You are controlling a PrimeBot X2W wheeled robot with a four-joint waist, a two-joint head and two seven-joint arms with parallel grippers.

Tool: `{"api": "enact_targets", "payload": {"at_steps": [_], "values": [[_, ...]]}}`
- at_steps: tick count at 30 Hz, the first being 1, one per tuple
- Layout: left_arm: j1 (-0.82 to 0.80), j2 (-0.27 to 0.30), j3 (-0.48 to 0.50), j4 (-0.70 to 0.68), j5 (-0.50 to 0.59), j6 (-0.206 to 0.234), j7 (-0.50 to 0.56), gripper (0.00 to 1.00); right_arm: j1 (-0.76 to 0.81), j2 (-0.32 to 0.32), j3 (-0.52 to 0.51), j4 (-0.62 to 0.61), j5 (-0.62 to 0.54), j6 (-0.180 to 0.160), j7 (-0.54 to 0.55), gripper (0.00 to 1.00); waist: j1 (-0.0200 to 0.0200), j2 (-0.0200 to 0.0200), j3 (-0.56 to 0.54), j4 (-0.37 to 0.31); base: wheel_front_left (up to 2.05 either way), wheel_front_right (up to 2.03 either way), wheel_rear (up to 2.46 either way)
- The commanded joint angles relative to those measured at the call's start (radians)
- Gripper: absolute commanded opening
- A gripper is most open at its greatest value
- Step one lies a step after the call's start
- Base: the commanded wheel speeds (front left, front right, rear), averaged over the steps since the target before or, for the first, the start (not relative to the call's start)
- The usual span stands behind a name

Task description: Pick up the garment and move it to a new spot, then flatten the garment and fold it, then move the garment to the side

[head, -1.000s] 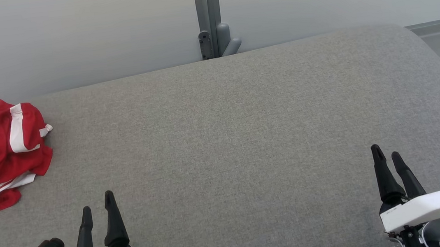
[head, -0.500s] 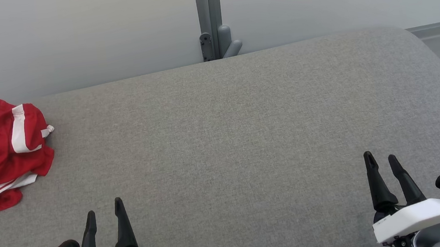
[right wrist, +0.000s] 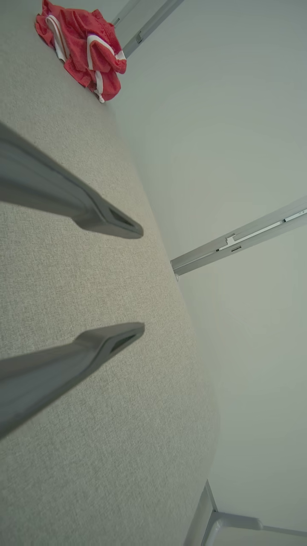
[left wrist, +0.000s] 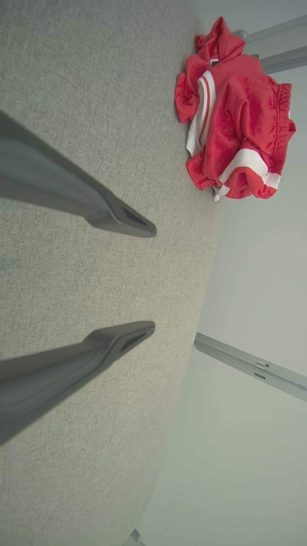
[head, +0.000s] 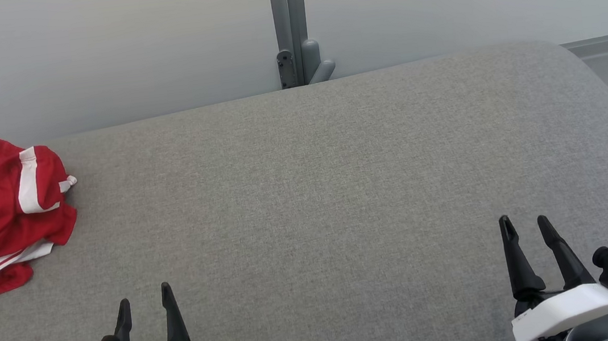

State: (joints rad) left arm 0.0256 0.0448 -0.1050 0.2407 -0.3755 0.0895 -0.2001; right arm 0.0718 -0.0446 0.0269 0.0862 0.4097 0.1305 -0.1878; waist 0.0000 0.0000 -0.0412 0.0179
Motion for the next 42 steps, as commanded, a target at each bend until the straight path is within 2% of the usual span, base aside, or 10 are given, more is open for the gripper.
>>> {"api": "enact_targets", "payload": {"at_steps": [1, 36, 42], "values": [[0.007, 0.007, 0.001, -0.001, 0.019, 0.006, -0.008, 1.00, 0.006, -0.006, 0.004, -0.002, -0.023, 0.000, -0.009, 1.00, 0.0000, 0.0000, -0.001, 0.000, 0.00, 0.00, 0.00], [0.057, 0.009, -0.005, 0.028, 0.255, 0.036, -0.069, 1.00, 0.028, -0.008, 0.070, 0.018, -0.283, 0.000, -0.080, 1.00, 0.0000, 0.0000, -0.022, 0.017, 0.00, 0.00, 0.00], [0.049, 0.008, 0.000, 0.035, 0.216, 0.026, -0.066, 1.00, 0.022, -0.008, 0.065, 0.023, -0.276, 0.000, -0.079, 1.00, 0.0000, 0.0000, -0.020, 0.017, 0.00, 0.00, 0.00]]}}
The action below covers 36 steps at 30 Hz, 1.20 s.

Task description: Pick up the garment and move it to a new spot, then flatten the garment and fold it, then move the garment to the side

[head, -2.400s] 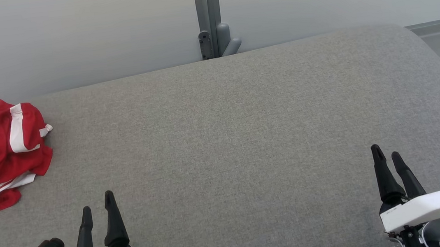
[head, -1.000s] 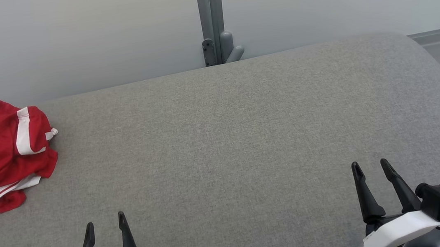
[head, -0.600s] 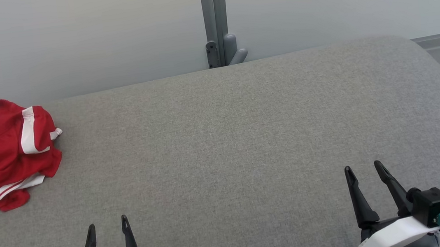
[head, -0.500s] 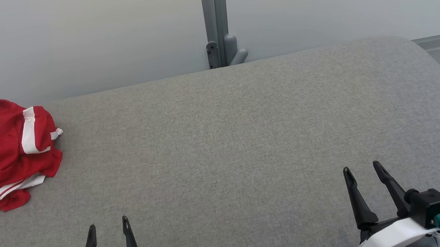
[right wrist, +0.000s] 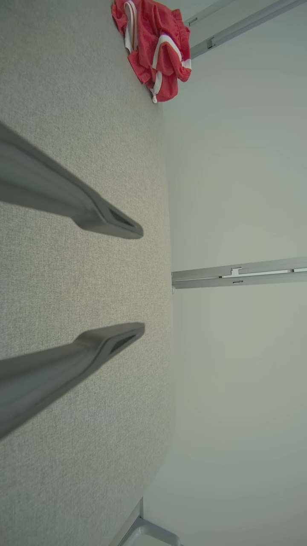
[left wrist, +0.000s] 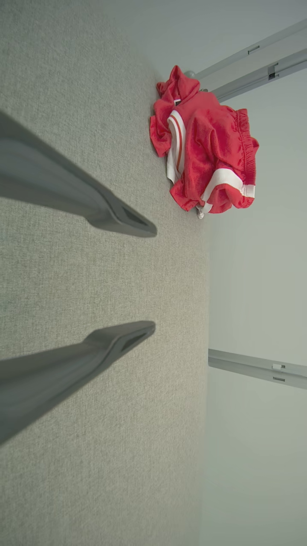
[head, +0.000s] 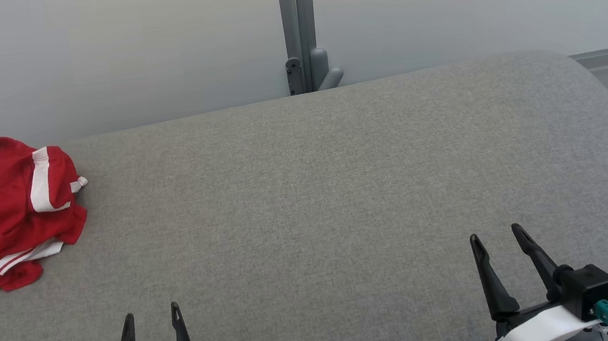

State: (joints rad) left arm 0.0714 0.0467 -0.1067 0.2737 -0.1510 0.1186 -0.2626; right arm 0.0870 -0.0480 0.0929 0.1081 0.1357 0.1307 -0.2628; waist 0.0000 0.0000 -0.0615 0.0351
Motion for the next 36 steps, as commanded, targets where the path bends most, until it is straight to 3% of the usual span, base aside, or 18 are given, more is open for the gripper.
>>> {"api": "enact_targets", "payload": {"at_steps": [1, 29, 36], "values": [[0.003, 0.007, 0.001, 0.004, -0.012, -0.006, -0.003, 1.00, 0.006, -0.004, -0.001, 0.001, -0.001, 0.000, -0.004, 1.00, 0.0000, 0.0000, 0.001, 0.000, 0.00, 0.00, 0.00], [-0.012, 0.006, -0.010, 0.017, -0.019, -0.014, -0.003, 1.00, 0.003, -0.004, -0.006, 0.006, 0.003, 0.000, -0.004, 1.00, 0.0000, 0.0000, 0.005, 0.002, 0.00, 0.00, 0.00], [-0.024, 0.006, -0.013, 0.022, -0.012, -0.015, -0.003, 1.00, 0.009, -0.004, -0.014, 0.002, 0.010, 0.000, -0.004, 1.00, 0.0000, 0.0000, 0.007, 0.049, 0.00, 0.00, 0.00]]}}
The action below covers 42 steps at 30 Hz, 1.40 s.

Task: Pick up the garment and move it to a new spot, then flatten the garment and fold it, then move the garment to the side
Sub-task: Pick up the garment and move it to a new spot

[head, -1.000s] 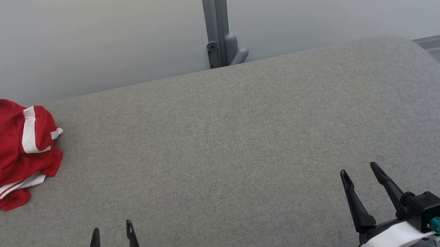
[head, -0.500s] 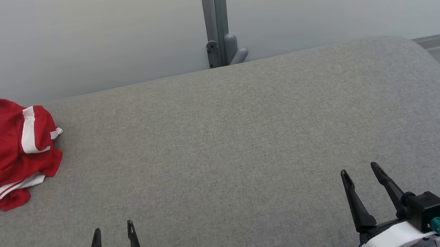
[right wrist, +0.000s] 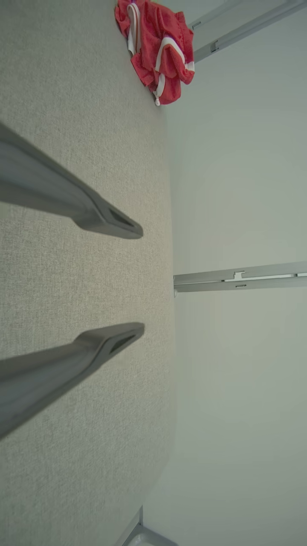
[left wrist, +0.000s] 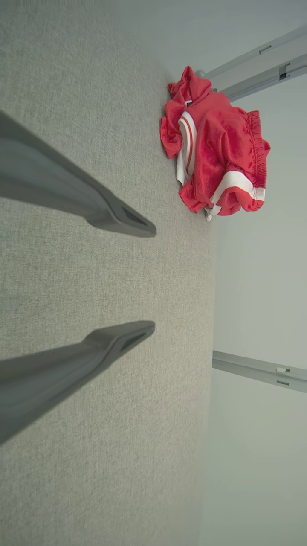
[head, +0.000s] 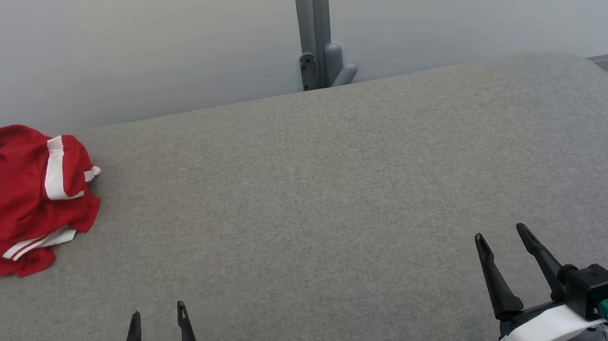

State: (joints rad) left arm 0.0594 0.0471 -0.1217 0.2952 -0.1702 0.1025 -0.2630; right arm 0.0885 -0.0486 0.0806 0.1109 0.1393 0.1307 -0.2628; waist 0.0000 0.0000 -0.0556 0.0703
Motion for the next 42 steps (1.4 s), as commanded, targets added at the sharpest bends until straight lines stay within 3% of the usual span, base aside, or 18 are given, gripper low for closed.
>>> {"api": "enact_targets", "payload": {"at_steps": [1, 21, 34, 42], "values": [[-0.013, 0.006, 0.004, 0.000, 0.010, 0.001, -0.002, 1.00, 0.007, -0.003, -0.001, -0.002, 0.007, 0.000, -0.004, 1.00, 0.0000, 0.0000, 0.002, 0.026, 0.00, 0.00, 0.00], [-0.021, 0.005, 0.041, -0.011, 0.037, -0.016, -0.001, 1.00, -0.020, -0.003, 0.025, -0.001, 0.033, 0.000, -0.004, 1.00, 0.0000, 0.0000, 0.029, 0.418, 0.00, 0.00, 0.00], [-0.001, 0.005, 0.062, -0.049, 0.010, 0.006, -0.001, 1.00, -0.070, -0.004, 0.069, 0.025, 0.026, 0.000, -0.004, 1.00, 0.0000, 0.0000, 0.050, 0.433, 0.00, 0.00, 0.00], [-0.013, 0.005, 0.058, -0.045, -0.011, -0.007, -0.001, 1.00, -0.048, -0.004, 0.050, 0.017, 0.029, 0.000, -0.004, 1.00, 0.0000, 0.0000, 0.043, 0.429, 0.00, 0.00, 0.00]]}}
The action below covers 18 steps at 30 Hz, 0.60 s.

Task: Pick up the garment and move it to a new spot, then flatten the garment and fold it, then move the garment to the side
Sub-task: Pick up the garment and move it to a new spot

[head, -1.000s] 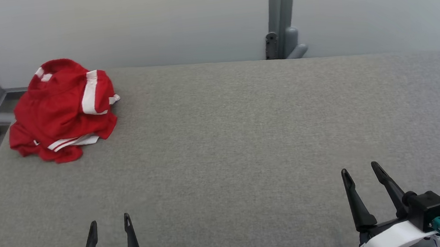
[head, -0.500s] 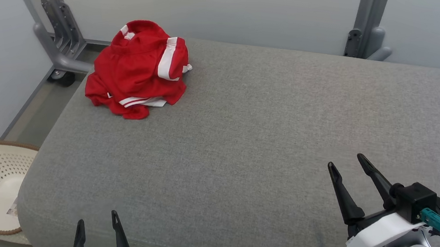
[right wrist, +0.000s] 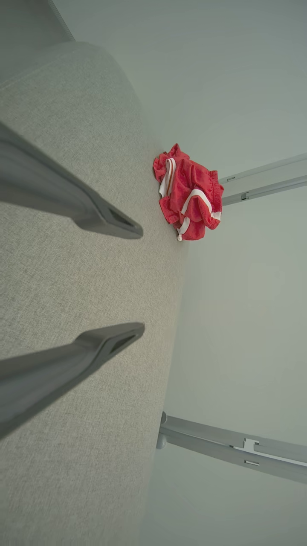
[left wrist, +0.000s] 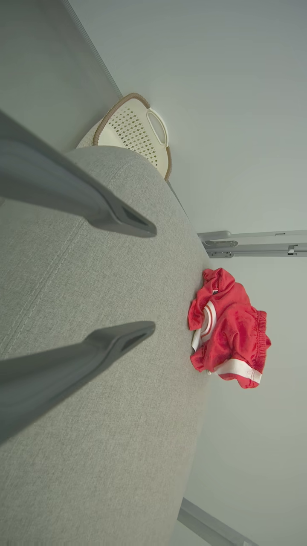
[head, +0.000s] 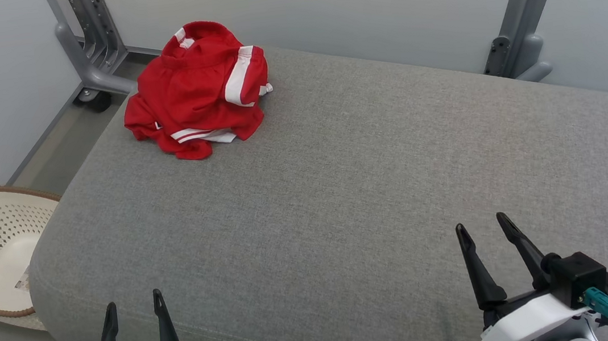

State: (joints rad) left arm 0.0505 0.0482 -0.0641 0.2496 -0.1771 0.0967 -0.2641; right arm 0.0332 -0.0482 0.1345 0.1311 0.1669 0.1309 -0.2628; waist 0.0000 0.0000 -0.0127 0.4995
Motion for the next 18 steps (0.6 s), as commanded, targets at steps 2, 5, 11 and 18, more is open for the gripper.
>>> {"api": "enact_targets", "payload": {"at_steps": [2, 5, 11, 18], "values": [[-0.019, 0.004, 0.004, 0.001, -0.017, -0.009, 0.000, 1.00, 0.018, -0.004, -0.013, -0.008, 0.002, 0.000, -0.004, 1.00, 0.0000, 0.0000, 0.000, 0.000, 0.00, 0.00, 0.00], [-0.054, 0.004, 0.018, 0.000, -0.041, -0.029, 0.000, 1.00, 0.029, -0.004, -0.020, -0.021, 0.002, 0.000, -0.004, 1.00, 0.0000, 0.0000, 0.006, -0.004, 0.00, 0.00, 0.00], [-0.206, 0.040, 0.040, -0.020, -0.026, -0.072, 0.000, 1.00, -0.006, -0.004, -0.021, -0.051, -0.030, 0.000, -0.004, 1.00, 0.0000, 0.0000, 0.076, -0.059, 0.00, 0.00, 0.00], [-0.506, 0.146, 0.048, 0.023, -0.009, -0.126, 0.037, 1.00, -0.077, -0.004, -0.006, -0.068, -0.080, 0.000, -0.004, 1.00, 0.0000, 0.0000, 0.200, -0.173, 0.00, 0.00, 0.00]]}}
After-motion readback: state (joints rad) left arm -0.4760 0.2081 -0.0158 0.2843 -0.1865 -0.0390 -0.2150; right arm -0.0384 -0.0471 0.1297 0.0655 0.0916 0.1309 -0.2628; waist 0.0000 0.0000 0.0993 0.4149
